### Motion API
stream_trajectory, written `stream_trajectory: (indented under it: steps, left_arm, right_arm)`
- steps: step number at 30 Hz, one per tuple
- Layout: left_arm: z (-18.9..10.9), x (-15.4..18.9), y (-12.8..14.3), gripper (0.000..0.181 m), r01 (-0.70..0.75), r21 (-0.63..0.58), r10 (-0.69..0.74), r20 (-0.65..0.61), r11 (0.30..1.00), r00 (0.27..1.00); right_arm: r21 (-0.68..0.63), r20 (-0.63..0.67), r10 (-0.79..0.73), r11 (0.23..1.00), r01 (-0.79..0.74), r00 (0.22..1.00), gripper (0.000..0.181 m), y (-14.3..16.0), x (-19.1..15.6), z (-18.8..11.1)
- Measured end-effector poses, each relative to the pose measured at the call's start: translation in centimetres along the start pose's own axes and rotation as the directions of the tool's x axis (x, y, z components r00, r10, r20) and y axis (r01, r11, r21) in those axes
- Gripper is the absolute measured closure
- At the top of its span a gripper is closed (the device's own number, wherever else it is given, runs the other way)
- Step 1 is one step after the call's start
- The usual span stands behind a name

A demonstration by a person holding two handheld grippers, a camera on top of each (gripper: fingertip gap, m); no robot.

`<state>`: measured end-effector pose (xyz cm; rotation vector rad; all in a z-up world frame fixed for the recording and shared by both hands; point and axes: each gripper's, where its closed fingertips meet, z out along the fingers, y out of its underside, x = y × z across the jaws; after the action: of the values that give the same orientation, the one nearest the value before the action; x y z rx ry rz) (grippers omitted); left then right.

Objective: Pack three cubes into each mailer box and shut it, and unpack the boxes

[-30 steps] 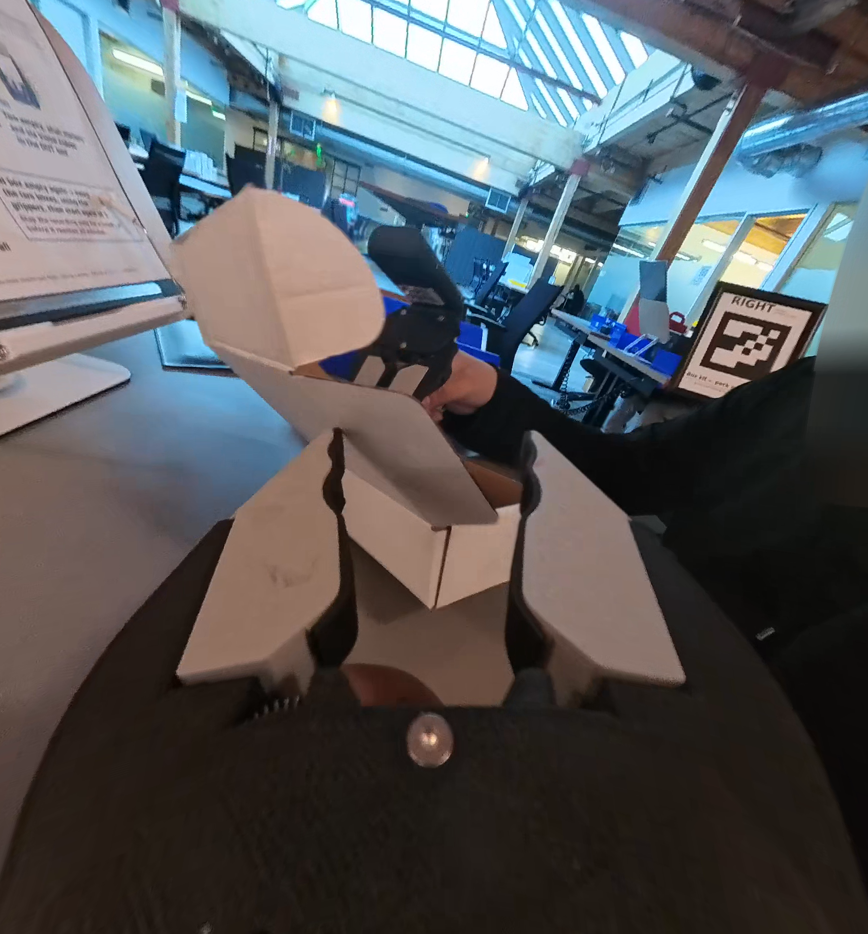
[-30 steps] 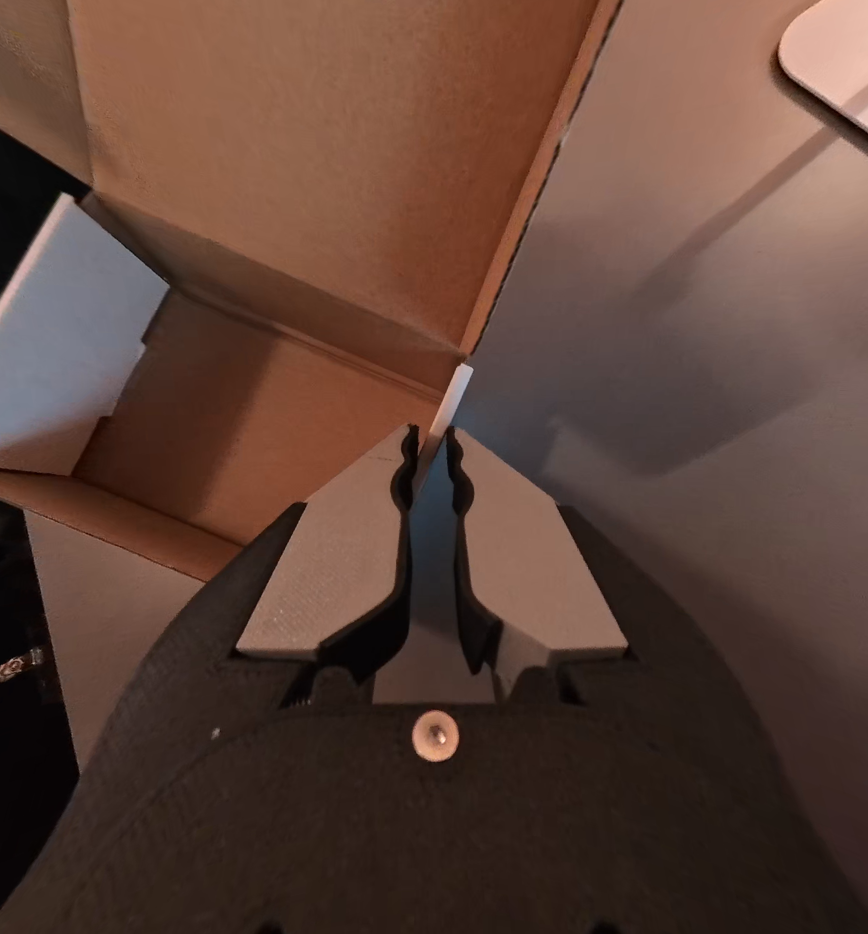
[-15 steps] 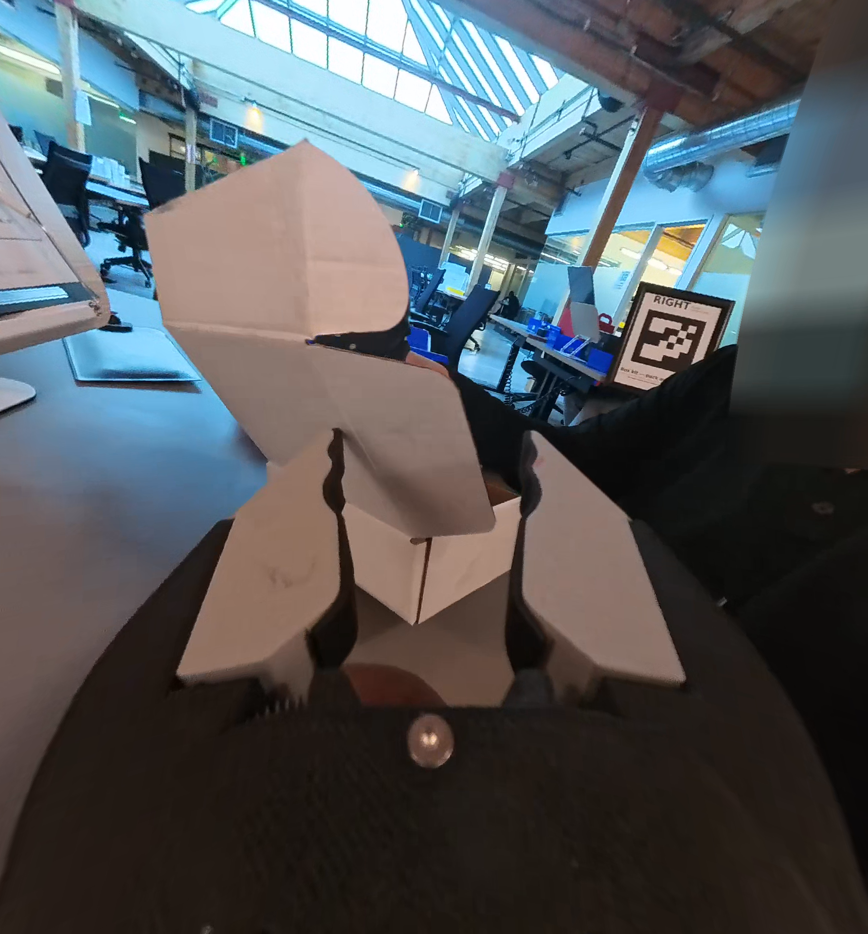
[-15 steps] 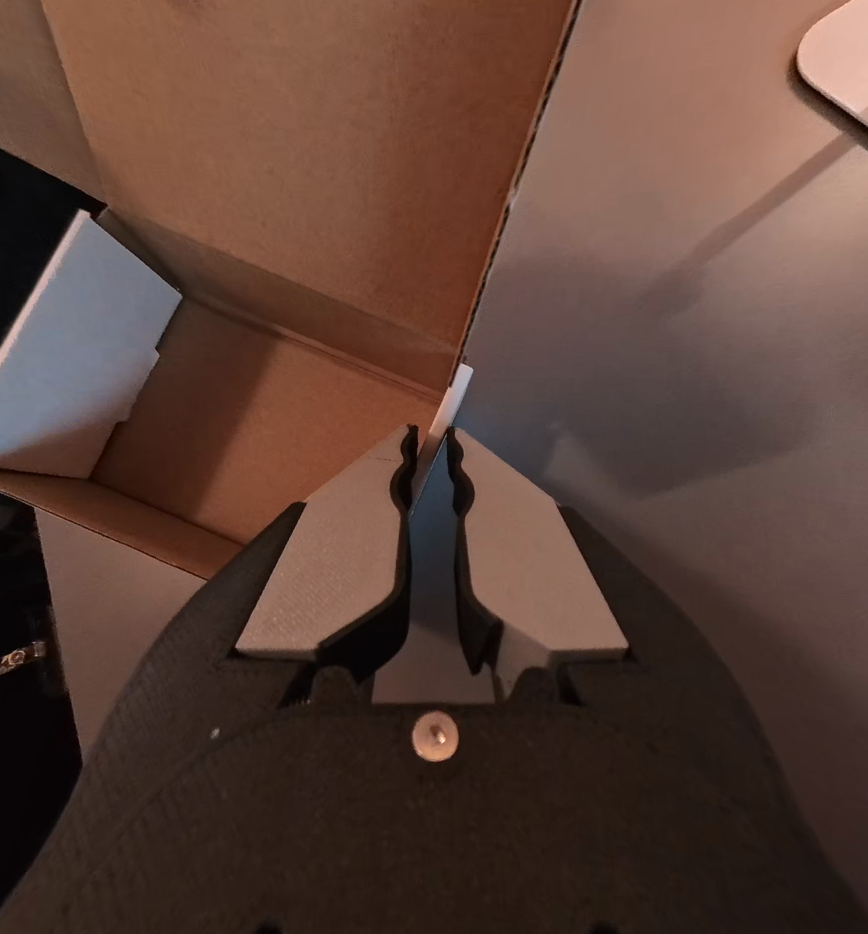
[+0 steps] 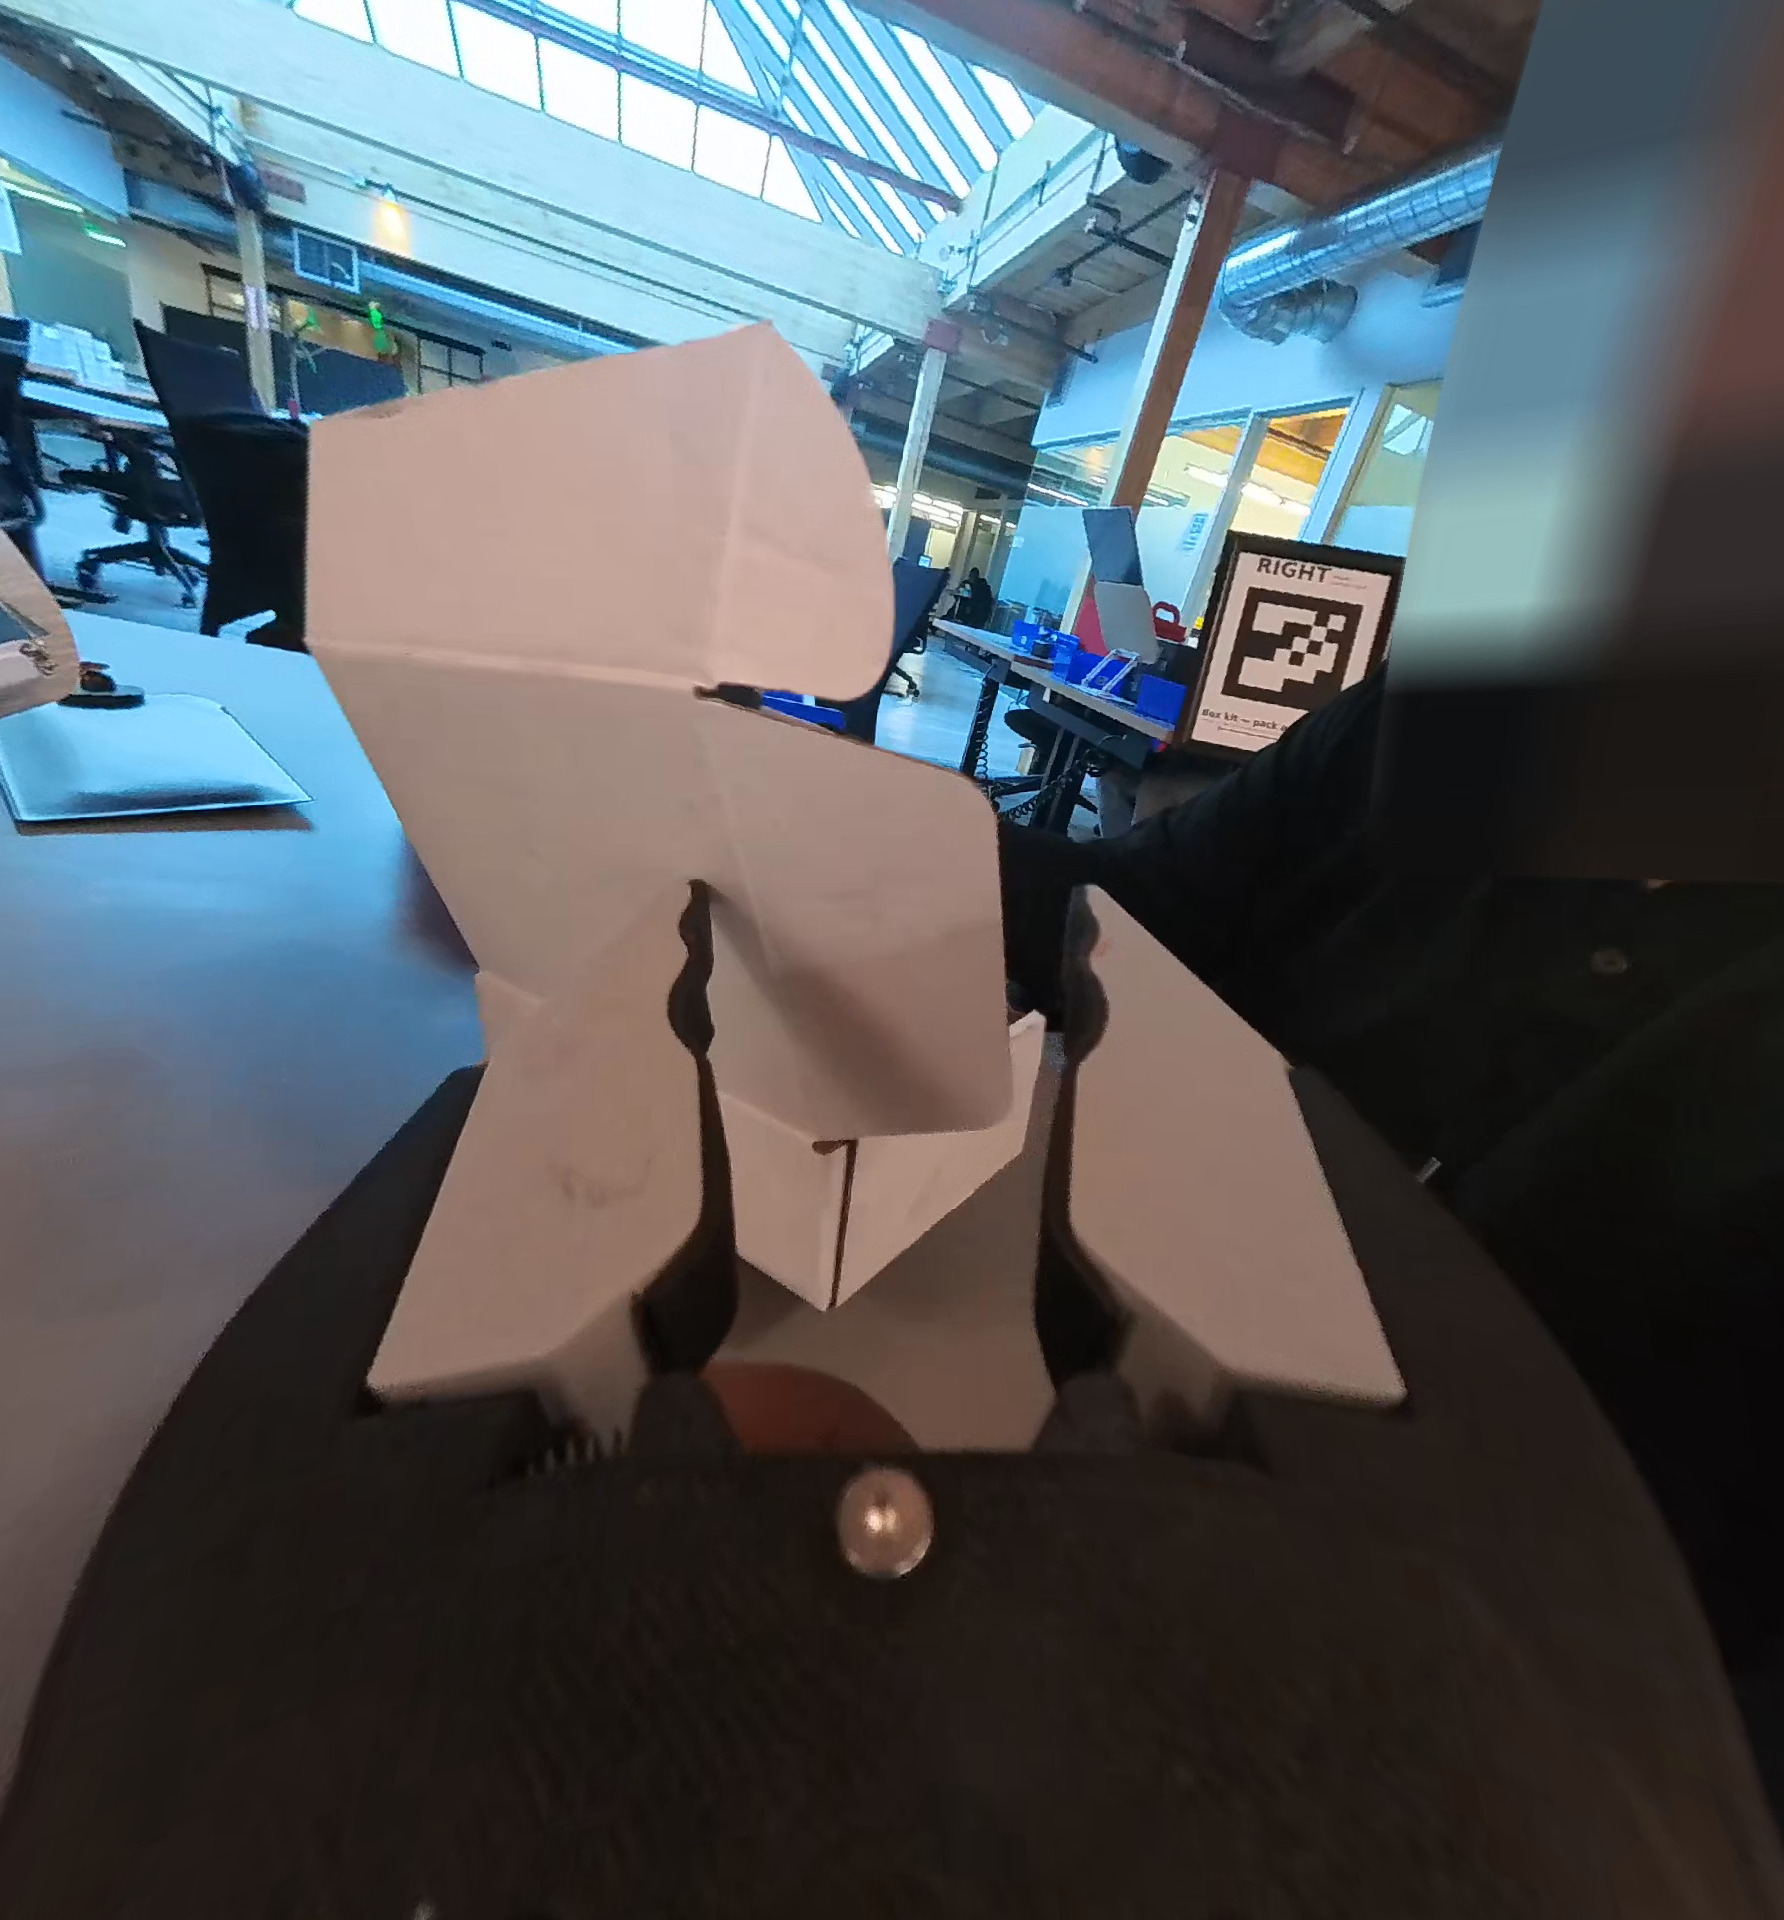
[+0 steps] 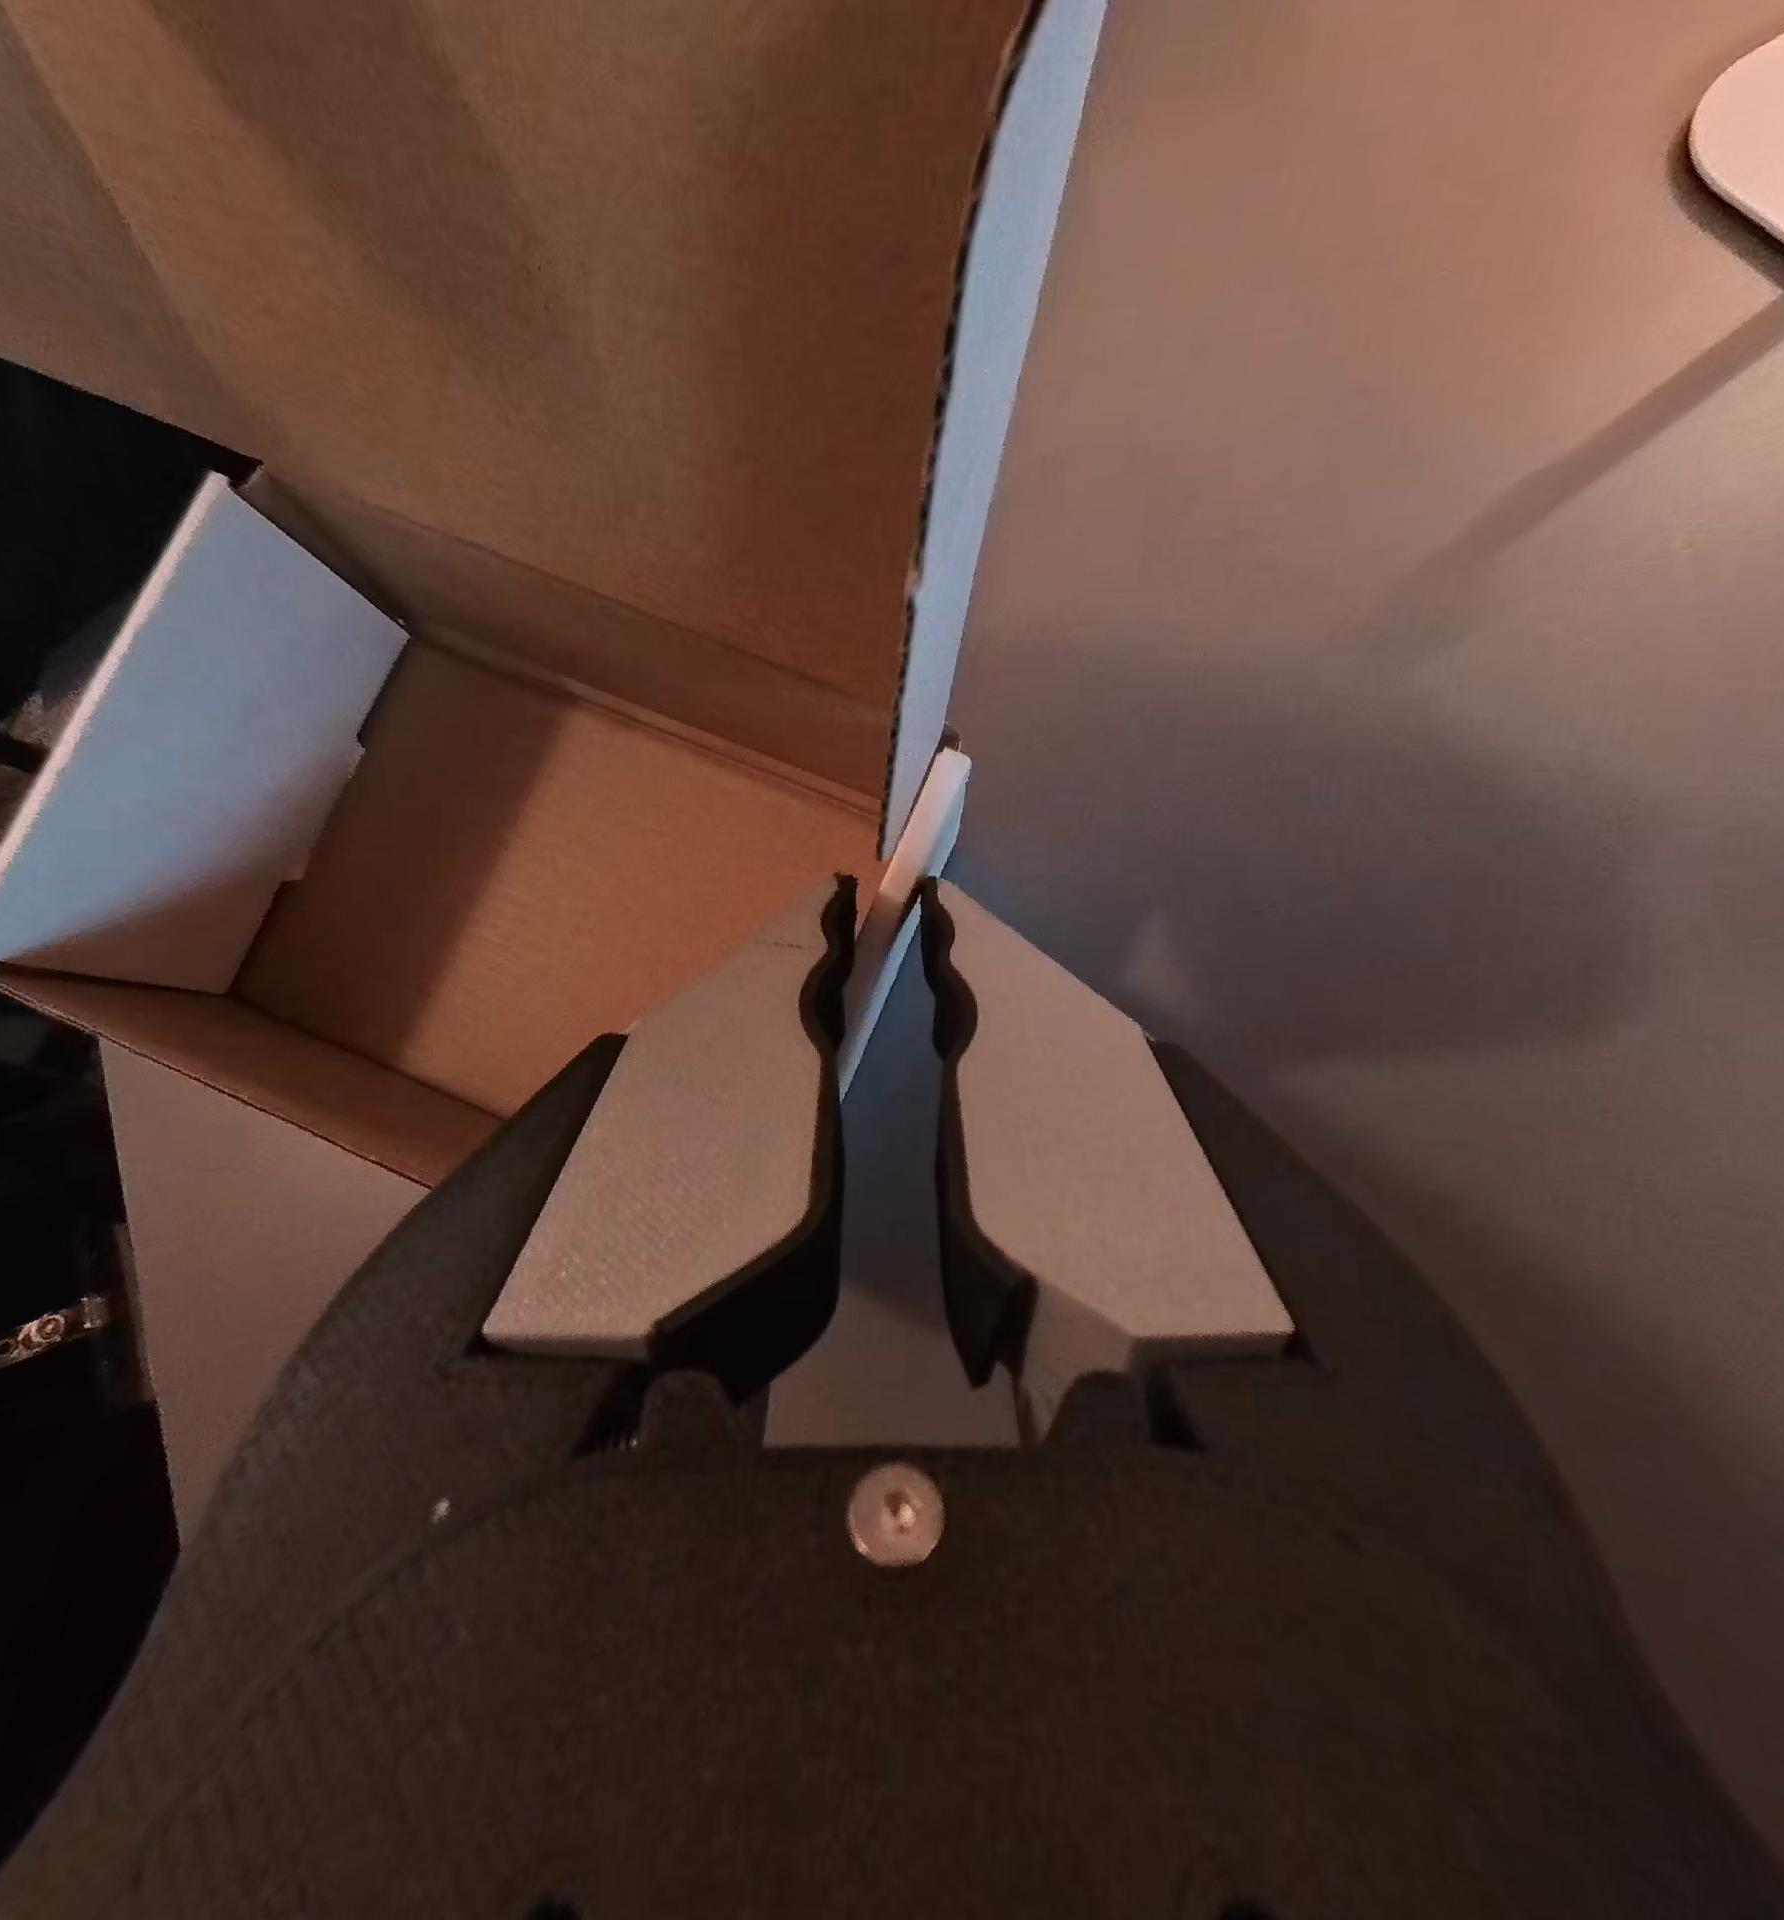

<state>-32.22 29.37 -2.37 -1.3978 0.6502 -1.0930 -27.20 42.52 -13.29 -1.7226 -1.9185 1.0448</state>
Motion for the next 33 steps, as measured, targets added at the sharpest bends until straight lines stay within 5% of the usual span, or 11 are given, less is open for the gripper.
stream_trajectory:
  steps: [10,14,27,33]
  left_arm:
    - [0.7,-0.7,1.3,0.113,0.002,-0.071,0.000,0.024,0.997,1.000]
    - [1.0,-2.8,0.8,0.119,-0.033,-0.082,0.046,0.163,0.996,0.986]
    - [1.1,-7.0,0.2,0.128,-0.209,-0.270,0.318,0.477,0.940,0.819]
    - [0.4,-7.3,1.5,0.128,-0.280,-0.409,0.466,0.481,0.869,0.743]
  right_arm:
    - [-0.002,-0.022,-0.023,1.000,0.023,0.999,0.169,0.0,-0.1,0.1]
    - [-0.009,-0.043,-0.042,0.999,0.041,0.998,0.167,0.1,0.0,0.1]
    - [-0.008,-0.083,-0.072,0.997,0.072,0.994,0.163,-0.1,-0.1,0.4]
    - [0.024,-0.089,-0.052,0.998,0.055,0.995,0.162,-0.5,0.2,0.6]
